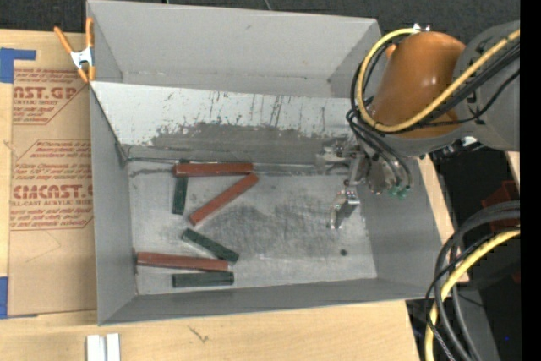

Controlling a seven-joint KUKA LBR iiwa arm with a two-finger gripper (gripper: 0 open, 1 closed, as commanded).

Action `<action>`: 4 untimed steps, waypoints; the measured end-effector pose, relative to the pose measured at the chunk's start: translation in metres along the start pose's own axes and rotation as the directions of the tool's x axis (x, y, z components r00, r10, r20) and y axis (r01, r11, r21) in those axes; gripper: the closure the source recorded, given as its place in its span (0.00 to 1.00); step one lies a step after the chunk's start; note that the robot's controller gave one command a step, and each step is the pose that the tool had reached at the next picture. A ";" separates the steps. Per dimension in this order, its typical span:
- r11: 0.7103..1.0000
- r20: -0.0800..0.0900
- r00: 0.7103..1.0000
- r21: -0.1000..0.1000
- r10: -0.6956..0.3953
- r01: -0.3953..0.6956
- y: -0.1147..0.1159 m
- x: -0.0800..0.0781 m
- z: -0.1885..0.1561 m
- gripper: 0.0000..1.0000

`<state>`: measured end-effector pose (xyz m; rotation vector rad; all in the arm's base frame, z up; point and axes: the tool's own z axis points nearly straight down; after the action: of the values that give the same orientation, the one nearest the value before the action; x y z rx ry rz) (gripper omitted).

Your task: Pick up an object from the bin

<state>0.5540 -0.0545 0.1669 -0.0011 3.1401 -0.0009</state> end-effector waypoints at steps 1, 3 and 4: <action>0.997 0.001 0.997 0.000 0.076 -0.076 0.045 -0.010 0.015 0.00; 0.999 0.001 0.999 -0.001 -0.045 0.045 0.115 -0.030 0.048 0.00; 0.996 0.017 0.996 -0.001 -0.090 0.090 0.127 -0.025 0.084 1.00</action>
Offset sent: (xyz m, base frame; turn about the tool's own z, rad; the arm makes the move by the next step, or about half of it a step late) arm 0.0266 0.0718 -0.0517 -0.0183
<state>0.5791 0.0728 0.0824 -0.1414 3.1201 0.0020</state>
